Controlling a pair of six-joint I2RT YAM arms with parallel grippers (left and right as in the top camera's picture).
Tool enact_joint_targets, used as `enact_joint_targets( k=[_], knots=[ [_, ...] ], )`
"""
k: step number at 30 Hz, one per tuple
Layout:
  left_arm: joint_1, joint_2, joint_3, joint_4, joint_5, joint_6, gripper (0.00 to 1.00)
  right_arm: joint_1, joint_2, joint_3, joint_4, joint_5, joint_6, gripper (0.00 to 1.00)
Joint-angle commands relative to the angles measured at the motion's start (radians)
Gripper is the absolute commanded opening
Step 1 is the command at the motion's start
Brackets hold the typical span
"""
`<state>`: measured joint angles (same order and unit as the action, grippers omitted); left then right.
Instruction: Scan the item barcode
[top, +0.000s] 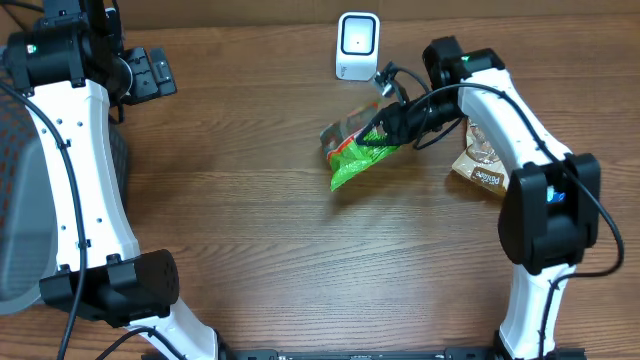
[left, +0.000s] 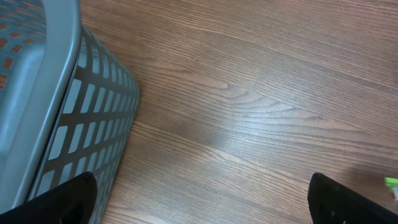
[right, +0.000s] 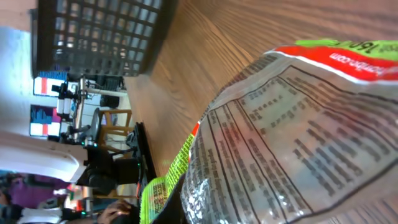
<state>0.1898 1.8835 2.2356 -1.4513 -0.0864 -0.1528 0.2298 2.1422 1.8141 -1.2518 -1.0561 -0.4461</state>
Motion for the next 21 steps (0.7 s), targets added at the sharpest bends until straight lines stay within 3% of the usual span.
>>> enact_joint_targets(
  k=[1, 11, 21],
  knots=[
    [-0.008, 0.010, 0.005, 0.000, 0.002, 0.019, 0.99, 0.002, -0.045, 0.032, -0.011, -0.028, -0.034, 0.04],
    [-0.008, 0.010, 0.005, 0.000, 0.002, 0.019, 1.00, 0.084, -0.043, 0.012, -0.023, -0.044, -0.162, 0.04],
    [-0.008, 0.010, 0.005, 0.000, 0.002, 0.019, 1.00, 0.095, -0.038, -0.111, 0.093, 0.127, -0.186, 0.04]
  ],
)
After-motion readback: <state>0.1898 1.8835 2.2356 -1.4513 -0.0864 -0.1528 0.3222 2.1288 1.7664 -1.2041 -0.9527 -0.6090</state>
